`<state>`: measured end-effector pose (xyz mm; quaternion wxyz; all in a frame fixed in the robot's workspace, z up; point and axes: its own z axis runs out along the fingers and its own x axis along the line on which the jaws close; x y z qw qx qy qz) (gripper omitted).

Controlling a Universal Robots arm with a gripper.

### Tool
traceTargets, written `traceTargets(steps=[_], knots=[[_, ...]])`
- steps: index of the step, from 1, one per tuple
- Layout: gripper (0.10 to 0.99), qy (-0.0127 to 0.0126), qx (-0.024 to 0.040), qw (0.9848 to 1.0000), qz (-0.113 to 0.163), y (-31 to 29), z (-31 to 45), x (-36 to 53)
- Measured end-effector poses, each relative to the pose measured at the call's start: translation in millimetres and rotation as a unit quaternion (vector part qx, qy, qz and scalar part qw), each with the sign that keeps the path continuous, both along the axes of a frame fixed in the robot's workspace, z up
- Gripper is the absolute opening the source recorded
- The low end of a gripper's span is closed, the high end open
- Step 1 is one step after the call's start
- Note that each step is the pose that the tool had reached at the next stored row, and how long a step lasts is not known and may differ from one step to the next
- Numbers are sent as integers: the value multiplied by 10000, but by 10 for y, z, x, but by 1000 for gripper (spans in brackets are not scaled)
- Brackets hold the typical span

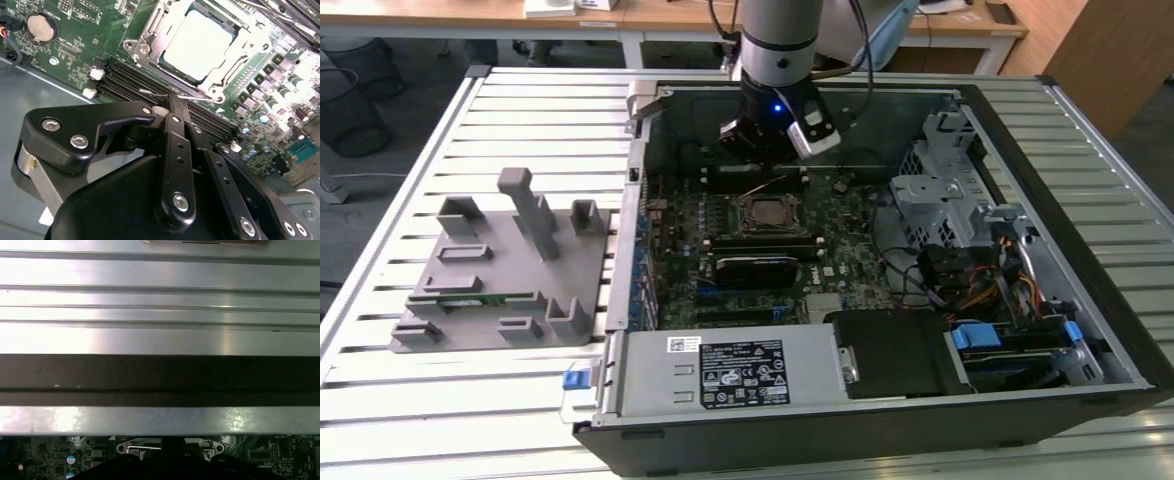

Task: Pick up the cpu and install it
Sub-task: 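Install the first cpu locking lever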

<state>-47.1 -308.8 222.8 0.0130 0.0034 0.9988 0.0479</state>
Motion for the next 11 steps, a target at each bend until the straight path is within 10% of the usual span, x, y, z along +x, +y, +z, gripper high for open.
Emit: traceTargets(steps=[11], knots=[[106,0,-1,10000,0,10,-21,109]])
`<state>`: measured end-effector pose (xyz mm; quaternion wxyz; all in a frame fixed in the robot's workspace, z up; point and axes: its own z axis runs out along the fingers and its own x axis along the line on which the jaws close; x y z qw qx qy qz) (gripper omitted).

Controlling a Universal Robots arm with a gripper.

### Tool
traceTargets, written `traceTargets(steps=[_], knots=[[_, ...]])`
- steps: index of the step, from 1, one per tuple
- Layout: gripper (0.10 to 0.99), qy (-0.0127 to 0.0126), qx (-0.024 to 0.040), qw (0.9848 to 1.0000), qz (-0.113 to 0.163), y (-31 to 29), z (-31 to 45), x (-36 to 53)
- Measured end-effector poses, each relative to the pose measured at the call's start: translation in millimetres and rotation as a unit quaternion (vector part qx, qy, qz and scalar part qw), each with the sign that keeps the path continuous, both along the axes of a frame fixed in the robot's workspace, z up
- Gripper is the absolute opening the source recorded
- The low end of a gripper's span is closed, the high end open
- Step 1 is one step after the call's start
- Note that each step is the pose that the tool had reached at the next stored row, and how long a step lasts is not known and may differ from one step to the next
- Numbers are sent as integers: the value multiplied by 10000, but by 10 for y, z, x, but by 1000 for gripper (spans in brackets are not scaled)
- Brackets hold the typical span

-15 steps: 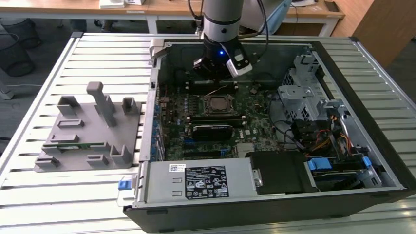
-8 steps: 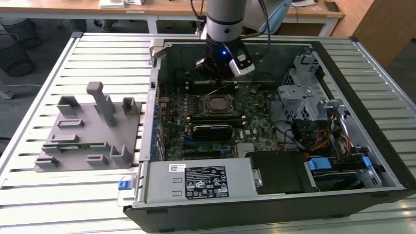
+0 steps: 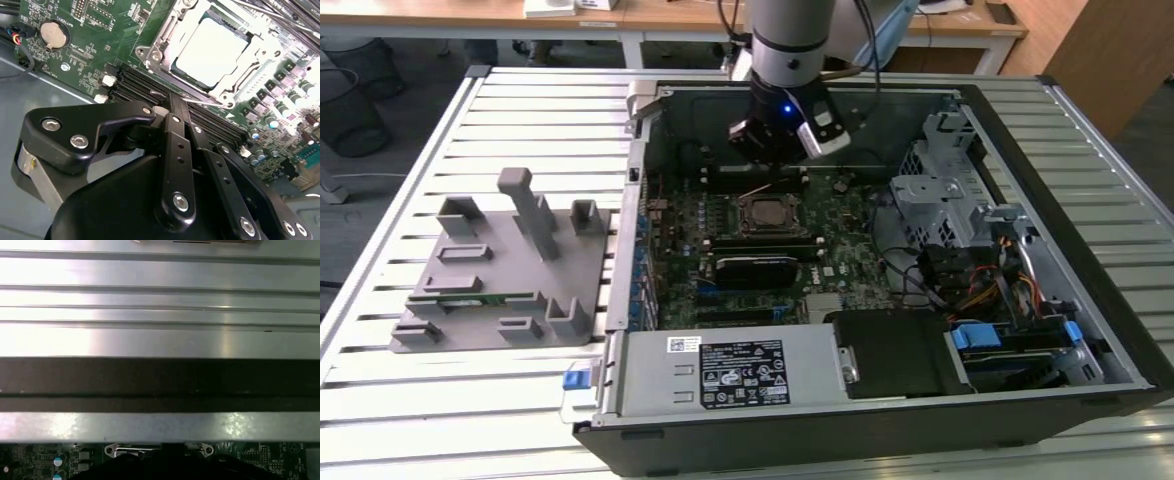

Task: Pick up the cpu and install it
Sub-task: 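Install the first cpu locking lever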

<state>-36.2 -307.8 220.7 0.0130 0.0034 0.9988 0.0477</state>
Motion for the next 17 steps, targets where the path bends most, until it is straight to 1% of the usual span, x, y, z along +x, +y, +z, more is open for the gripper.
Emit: traceTargets(steps=[17], knots=[[106,0,0,10000,0,0,-153,50]])
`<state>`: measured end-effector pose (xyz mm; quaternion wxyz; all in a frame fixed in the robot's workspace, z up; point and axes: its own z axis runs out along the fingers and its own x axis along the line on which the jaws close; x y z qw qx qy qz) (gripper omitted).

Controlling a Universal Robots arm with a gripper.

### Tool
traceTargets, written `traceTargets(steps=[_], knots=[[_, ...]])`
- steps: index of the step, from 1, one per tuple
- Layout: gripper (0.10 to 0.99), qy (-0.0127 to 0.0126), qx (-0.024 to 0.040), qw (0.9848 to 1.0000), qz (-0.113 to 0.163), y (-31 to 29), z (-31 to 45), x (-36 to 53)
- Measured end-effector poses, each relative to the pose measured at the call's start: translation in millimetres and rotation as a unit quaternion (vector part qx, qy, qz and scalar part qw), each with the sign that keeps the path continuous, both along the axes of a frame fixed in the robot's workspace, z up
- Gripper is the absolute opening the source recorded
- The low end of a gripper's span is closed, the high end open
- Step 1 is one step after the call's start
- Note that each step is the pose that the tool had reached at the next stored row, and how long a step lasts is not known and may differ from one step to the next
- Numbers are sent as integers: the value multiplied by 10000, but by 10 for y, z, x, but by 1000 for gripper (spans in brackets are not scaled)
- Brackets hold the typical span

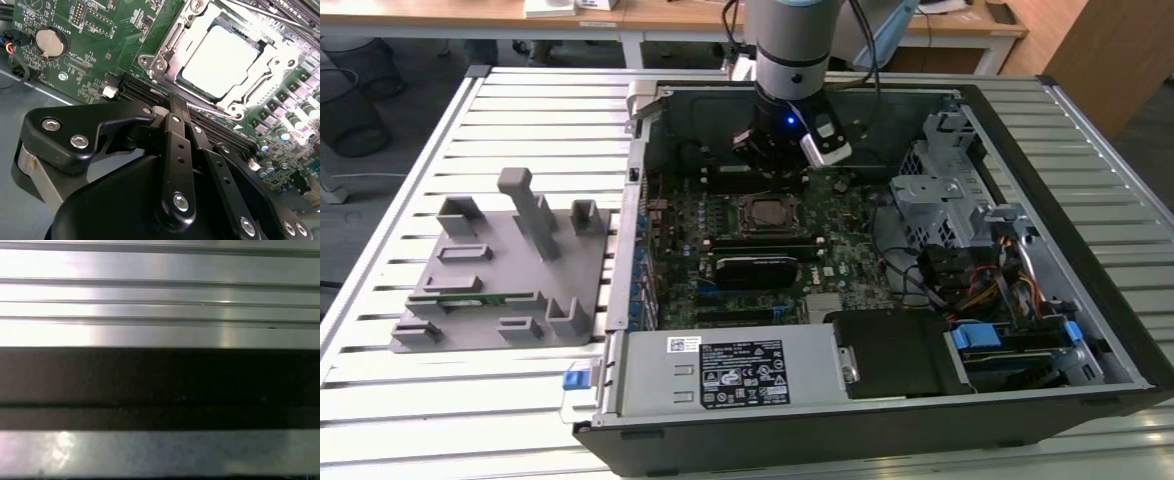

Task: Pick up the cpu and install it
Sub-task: 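Install the first cpu locking lever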

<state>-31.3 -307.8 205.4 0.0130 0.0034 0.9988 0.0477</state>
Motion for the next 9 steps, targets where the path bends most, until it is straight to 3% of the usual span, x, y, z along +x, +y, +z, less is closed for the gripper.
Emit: traceTargets(steps=[9], knots=[[106,4,0,10000,0,0,-68,21]])
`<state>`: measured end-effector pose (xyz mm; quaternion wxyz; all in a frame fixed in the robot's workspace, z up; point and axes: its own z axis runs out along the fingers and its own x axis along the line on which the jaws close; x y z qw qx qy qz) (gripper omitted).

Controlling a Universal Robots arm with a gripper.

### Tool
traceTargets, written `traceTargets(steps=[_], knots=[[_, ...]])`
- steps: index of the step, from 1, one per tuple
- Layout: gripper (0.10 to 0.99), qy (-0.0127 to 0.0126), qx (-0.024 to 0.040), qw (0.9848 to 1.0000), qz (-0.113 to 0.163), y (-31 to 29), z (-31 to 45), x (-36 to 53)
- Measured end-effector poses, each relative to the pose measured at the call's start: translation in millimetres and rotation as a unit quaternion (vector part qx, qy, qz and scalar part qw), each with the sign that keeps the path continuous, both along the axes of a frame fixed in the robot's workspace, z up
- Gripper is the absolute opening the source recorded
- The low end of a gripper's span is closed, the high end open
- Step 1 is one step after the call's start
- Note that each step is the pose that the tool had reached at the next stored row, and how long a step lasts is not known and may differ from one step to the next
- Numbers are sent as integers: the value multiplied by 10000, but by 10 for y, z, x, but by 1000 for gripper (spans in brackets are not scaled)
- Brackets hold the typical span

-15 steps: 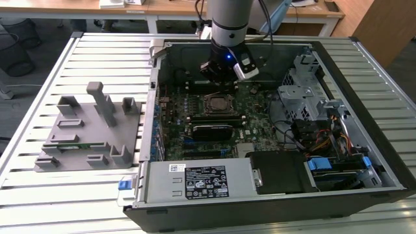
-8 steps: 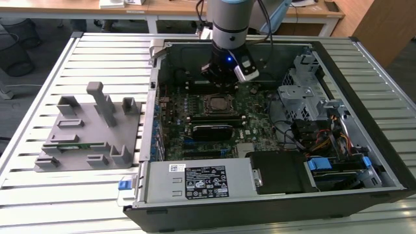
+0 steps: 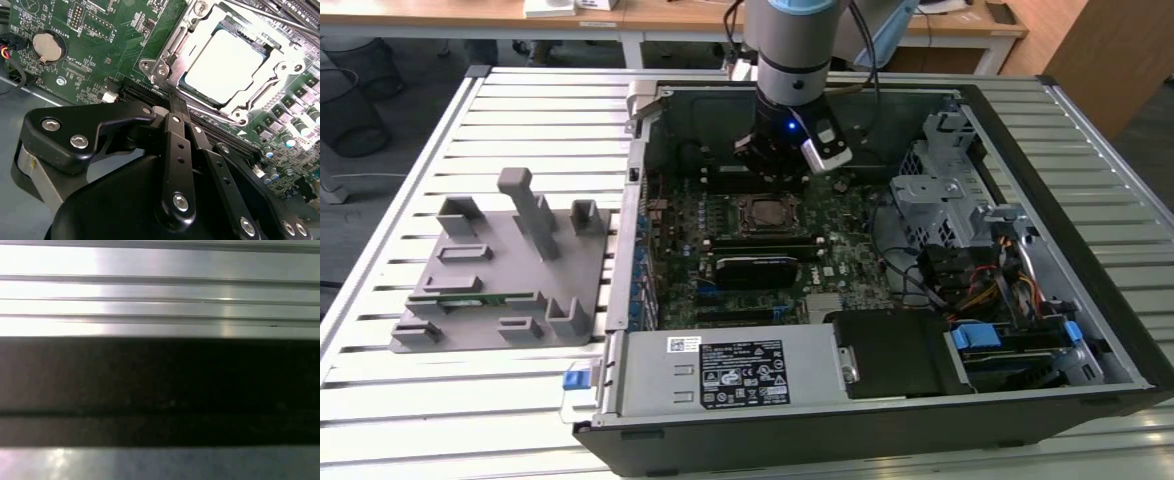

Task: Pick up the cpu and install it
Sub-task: 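Install the first cpu locking lever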

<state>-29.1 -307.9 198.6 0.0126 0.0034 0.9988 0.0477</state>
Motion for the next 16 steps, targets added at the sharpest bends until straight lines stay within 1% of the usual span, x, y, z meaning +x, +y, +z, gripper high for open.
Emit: traceTargets(steps=[7,8,10,16], knots=[[106,-1,-4,10000,0,1,20,2],[106,-1,-18,10000,0,1,20,2],[106,0,-63,10000,0,0,18,2],[106,3,-119,9999,0,-1,-12,5]])
